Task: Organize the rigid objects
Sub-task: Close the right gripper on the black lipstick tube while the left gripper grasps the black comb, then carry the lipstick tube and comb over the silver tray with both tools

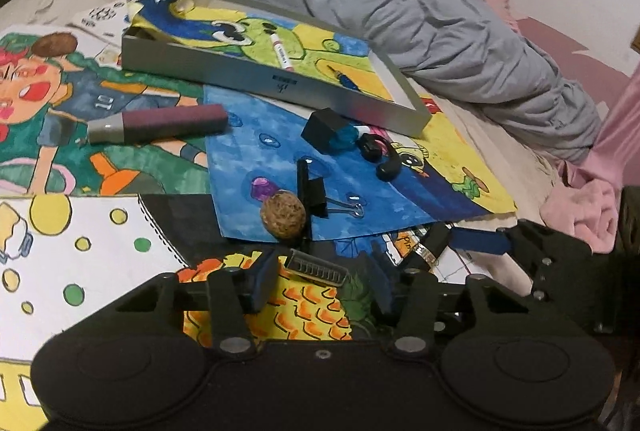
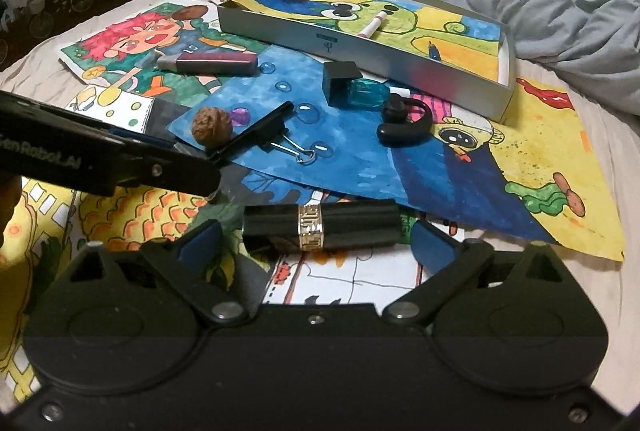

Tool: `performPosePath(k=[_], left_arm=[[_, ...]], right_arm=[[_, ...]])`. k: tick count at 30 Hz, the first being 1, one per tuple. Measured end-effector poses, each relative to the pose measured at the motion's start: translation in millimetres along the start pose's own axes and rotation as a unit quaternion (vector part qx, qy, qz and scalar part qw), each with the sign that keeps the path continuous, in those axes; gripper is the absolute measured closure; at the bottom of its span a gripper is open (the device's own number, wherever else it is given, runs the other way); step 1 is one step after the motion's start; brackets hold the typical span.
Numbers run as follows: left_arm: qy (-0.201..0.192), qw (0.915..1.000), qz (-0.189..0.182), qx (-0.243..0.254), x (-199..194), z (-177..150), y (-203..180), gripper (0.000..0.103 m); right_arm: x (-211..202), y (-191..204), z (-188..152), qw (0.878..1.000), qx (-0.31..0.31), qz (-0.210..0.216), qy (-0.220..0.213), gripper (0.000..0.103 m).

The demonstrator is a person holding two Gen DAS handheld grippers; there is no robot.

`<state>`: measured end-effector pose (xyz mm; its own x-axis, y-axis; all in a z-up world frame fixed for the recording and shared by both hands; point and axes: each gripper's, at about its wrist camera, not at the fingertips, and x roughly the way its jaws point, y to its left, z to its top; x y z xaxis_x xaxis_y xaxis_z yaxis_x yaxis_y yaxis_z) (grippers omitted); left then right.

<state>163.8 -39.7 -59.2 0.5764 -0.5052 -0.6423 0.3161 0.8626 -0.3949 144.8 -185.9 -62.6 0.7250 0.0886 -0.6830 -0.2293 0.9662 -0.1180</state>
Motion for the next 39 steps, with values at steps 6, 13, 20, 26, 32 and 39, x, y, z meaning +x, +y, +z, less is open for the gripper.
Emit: performPosePath(k=[6, 13, 20, 26, 32, 39], left_arm=[[0.005, 0.9997, 0.024, 0.005, 5.3, 0.4, -6.9, 0.073], [0.005, 0.9992, 0.028, 0.030, 6.4, -1.5, -12.8, 0.088], [0.005, 0.9972, 0.021, 0.072, 4.7, -5.3, -20.7, 0.098], [-0.003, 0.9942, 0.023, 0.105, 1.0, -9.8, -27.6, 0.098], [-0.023, 0.9897, 0.030, 0.138, -6.8, -8.4, -38.2, 0.098], [-0.060, 0.9850, 0.037, 0.158, -15.1, 6.9, -47.3, 0.098]], right_arm=[[-2.1, 0.2, -0.3, 1.000, -0.005, 0.002, -0.004, 0.025], [-3.5, 0.4, -0.1, 1.000, -0.007, 0.004, -0.009, 0.030], [-6.4, 3.2, 0.0, 1.000, -0.016, 0.002, -0.011, 0.031], [-9.4, 4.7, -0.5, 1.000, -0.020, -0.002, -0.013, 0.031], [-20.4, 2.6, 2.2, 0.999, -0.021, -0.014, -0.046, 0.031], [-37.4, -19.1, 16.1, 0.992, 0.009, -0.053, -0.112, 0.031]])
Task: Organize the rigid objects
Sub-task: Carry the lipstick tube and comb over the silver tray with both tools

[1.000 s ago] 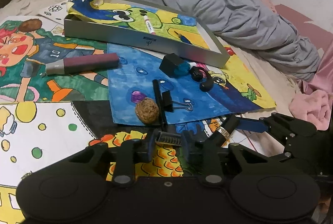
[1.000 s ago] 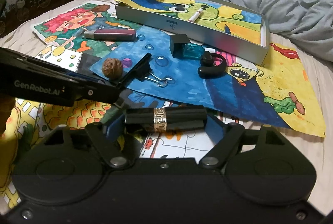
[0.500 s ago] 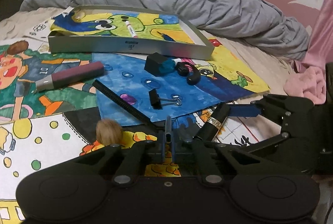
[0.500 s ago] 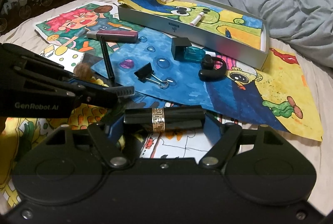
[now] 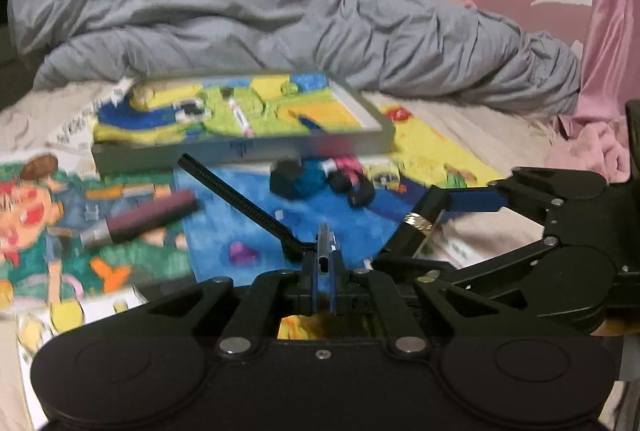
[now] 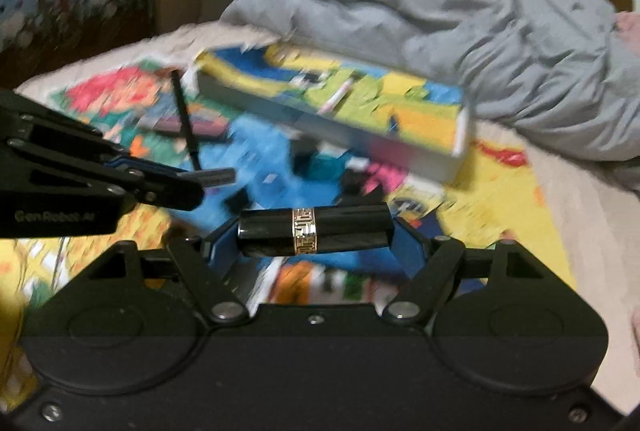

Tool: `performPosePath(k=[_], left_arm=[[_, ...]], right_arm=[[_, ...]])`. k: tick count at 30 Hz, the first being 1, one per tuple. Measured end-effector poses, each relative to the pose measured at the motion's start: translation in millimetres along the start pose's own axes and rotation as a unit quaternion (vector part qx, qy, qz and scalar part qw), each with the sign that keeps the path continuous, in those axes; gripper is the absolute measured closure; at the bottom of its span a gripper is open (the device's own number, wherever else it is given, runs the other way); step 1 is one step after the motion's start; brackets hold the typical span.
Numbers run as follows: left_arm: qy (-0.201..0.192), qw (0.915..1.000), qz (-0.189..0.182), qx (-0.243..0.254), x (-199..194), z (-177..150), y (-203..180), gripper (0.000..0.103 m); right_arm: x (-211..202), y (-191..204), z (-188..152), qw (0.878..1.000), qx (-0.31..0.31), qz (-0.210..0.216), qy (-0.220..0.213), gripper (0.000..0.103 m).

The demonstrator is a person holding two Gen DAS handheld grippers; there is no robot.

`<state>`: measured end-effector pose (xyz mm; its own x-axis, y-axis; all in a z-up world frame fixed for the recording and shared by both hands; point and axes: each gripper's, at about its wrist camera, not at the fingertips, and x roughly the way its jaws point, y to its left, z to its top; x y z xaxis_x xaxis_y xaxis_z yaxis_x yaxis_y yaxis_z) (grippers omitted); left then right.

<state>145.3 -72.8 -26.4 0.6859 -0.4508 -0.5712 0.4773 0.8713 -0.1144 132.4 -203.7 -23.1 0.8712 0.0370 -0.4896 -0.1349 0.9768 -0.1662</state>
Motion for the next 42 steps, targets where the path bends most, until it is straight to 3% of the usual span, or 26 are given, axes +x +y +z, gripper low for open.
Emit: performPosePath(k=[8, 18, 29, 31, 42], left_arm=[[-0.059, 0.9979, 0.026, -0.006, 8.5, 51.9, 12.0, 0.098], [-0.097, 0.9941, 0.042, -0.025, 62.5, 105.8, 31.6, 0.098], [-0.053, 0.9970, 0.020, -0.054, 142.5, 116.9, 54.1, 0.098], [-0.041, 0.9965, 0.013, -0.072, 149.8, 117.0, 59.9, 0.098], [-0.005, 0.9977, -0.004, -0.067, 166.6, 117.3, 66.3, 0.098]], right_arm=[[16.7, -48.1, 27.0, 0.994, 0.076, -0.040, -0.061, 0.031], [88.7, -73.2, 55.8, 0.993, 0.078, -0.045, -0.078, 0.031], [154.2, -83.8, 46.6, 0.995, 0.076, -0.056, -0.033, 0.030], [158.8, -83.5, 48.2, 0.995, 0.073, -0.055, -0.032, 0.030], [158.9, -71.2, 51.3, 0.997, 0.067, -0.045, -0.018, 0.030]])
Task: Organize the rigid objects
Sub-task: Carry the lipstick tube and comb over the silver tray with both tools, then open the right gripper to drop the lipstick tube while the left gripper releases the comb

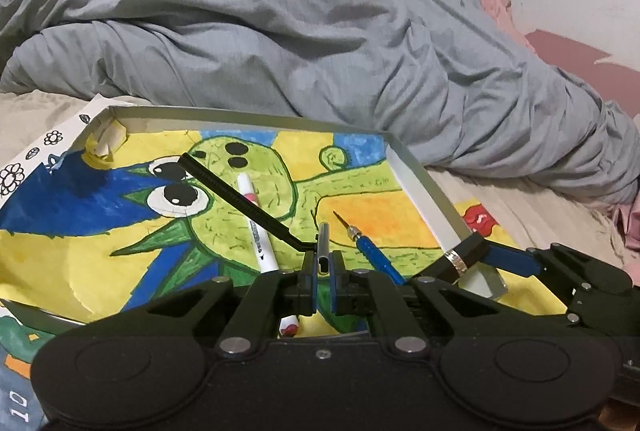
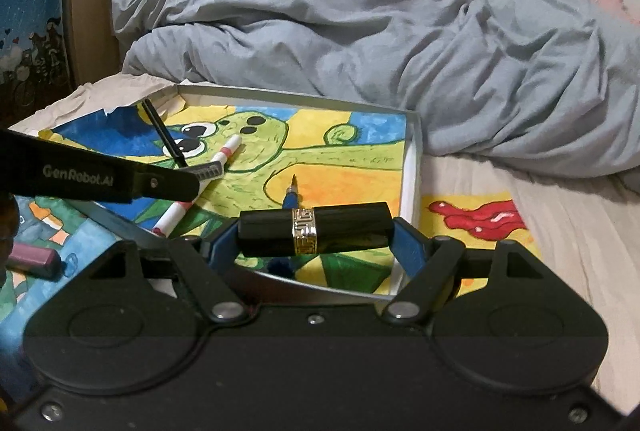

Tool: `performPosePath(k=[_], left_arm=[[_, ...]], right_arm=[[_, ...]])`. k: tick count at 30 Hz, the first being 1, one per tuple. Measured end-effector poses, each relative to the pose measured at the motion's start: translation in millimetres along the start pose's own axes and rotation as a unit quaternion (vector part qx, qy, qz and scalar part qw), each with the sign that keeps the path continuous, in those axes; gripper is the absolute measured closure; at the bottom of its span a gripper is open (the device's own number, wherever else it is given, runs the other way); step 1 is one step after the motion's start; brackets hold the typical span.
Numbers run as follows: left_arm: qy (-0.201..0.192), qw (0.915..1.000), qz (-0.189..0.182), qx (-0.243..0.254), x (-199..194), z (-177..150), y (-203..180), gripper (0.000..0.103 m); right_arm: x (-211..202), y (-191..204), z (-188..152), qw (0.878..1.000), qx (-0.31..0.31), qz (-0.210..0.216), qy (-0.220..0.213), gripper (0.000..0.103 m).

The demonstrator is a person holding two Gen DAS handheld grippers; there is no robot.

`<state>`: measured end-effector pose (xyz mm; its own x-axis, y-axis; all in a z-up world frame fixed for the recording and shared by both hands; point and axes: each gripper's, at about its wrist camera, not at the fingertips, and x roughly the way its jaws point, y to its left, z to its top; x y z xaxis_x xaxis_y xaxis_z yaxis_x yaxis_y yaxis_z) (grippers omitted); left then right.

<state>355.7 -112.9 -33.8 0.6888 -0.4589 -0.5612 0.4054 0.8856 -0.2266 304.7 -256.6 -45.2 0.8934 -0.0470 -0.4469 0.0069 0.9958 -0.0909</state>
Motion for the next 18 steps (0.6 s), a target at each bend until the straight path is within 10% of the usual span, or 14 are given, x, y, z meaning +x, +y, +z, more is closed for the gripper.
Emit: performPosePath(k=[9, 18], left_arm=[[0.018, 0.9998, 0.003, 0.004, 5.3, 0.7, 1.3, 0.098], [0.019, 0.9998, 0.002, -0.004, 2.0, 2.3, 3.0, 0.084]], right_arm=[[2.6, -4.5, -0.6, 0.999, 0.027, 0.011, 0.012, 0.029], [-10.6, -3.2, 3.9, 1.000, 0.018, 0.010, -0.005, 0.008]])
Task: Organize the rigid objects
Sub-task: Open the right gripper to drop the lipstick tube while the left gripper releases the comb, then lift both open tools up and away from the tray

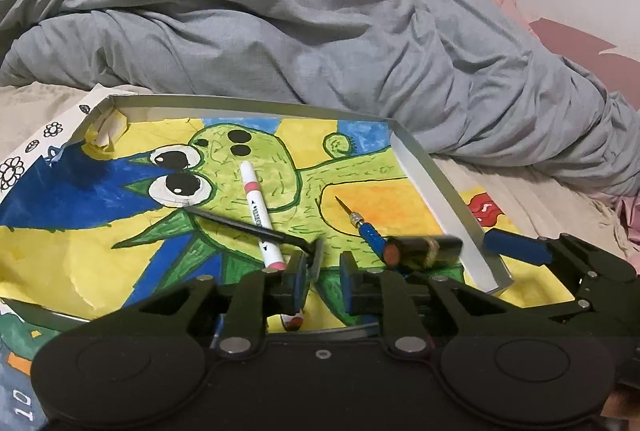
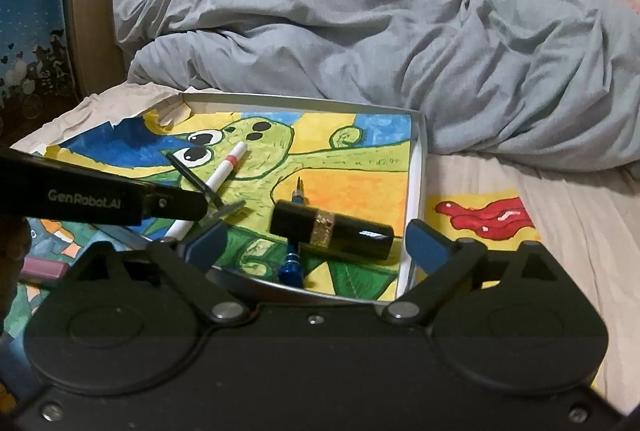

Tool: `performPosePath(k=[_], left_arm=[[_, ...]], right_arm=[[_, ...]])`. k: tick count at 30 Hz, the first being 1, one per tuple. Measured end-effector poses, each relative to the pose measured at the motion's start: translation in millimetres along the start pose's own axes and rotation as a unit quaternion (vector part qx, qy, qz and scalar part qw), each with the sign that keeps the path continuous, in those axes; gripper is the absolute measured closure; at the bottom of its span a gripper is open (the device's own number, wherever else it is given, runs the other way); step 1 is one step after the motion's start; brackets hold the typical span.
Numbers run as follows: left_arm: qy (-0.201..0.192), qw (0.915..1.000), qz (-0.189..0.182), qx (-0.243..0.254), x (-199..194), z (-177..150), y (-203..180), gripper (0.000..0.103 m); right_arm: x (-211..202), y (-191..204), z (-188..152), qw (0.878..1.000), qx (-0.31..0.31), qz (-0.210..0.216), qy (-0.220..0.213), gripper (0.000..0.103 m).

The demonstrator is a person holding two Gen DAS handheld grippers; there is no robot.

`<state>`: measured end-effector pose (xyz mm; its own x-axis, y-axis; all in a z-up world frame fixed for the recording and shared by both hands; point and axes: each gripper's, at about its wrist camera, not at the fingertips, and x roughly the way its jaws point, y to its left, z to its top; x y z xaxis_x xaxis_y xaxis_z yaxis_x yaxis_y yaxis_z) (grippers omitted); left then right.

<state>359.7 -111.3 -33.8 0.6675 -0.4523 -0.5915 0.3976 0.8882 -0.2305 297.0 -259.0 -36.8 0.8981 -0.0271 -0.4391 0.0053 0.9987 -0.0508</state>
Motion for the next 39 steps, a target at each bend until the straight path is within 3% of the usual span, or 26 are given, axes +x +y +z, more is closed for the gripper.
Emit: performPosePath(k=[6, 8, 11, 19, 29, 39], left_arm=[[-0.034, 0.9991, 0.014, -0.021, -22.0, 2.4, 2.2, 0.067], [-0.055, 0.9977, 0.027, -0.029, -34.6, 4.3, 3.7, 0.050], [-0.087, 0.9943, 0.044, -0.043, -55.8, 7.5, 5.2, 0.034], [-0.154, 0.9832, 0.089, -0.041, -119.3, 6.7, -2.3, 0.005], [-0.209, 0.9679, 0.132, -0.041, -204.9, -19.0, -15.0, 0.001], [-0.219, 0.9626, 0.156, -0.030, -261.1, -67.4, -21.3, 0.001]], right_arm=[[-16.3, -3.4, 10.2, 1.000, 0.006, -0.007, -0.021, 0.001], [-24.5, -4.7, 14.3, 0.999, 0.010, -0.008, -0.029, 0.001], [-39.4, -6.1, 20.9, 0.999, 0.019, -0.007, -0.043, 0.001], [-89.9, -4.7, 36.7, 0.995, 0.045, -0.001, -0.087, 0.000], [-164.1, 10.7, 28.8, 0.986, 0.067, -0.006, -0.154, 0.000], [-220.4, 32.0, -29.0, 0.980, 0.095, -0.022, -0.173, 0.000]])
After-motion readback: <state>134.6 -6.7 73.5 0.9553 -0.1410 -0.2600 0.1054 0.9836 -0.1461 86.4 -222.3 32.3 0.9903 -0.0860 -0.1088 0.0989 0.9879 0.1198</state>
